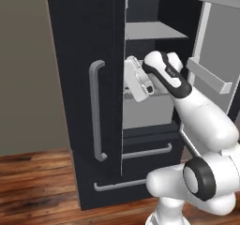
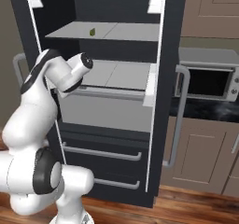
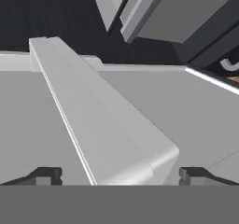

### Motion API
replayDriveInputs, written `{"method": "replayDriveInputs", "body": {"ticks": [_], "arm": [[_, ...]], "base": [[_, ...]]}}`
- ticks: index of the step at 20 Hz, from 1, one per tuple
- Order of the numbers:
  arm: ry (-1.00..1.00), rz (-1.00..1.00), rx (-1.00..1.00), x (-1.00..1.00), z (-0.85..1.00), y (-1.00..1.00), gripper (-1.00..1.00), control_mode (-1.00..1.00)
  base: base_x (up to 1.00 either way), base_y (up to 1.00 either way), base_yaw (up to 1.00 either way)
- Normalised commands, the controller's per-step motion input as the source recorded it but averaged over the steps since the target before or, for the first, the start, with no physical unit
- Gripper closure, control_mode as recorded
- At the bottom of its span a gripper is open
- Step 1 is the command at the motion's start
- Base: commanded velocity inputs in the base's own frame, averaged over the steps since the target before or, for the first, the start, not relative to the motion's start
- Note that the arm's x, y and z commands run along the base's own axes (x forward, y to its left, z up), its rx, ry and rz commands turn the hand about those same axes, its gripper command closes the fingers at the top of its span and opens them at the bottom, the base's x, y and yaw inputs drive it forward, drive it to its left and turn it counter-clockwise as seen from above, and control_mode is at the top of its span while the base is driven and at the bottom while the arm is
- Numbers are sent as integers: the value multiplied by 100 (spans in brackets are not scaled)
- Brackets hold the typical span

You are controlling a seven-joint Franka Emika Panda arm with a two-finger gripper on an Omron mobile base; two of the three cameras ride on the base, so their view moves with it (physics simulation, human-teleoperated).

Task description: There is a bowl on the dining counter. Grab a lemon wedge from the fridge and place it in the bowl. Then get the liquor bottle and glass cup from the cabinet and place them next to the bowl.

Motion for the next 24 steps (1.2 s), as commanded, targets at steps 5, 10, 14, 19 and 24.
{"method": "replayDriveInputs", "body": {"ticks": [5,10,14,19,24], "arm": [[-2,6,0,-38,-6,84,-100,-100],[0,2,0,-13,0,91,-100,-100],[0,1,0,0,0,87,-100,-100],[4,2,0,0,-2,84,-100,-100],[12,3,-1,0,-13,72,-100,-100]], "base": [[0,0,0],[0,0,0],[0,0,0],[0,0,0],[0,0,0]]}}
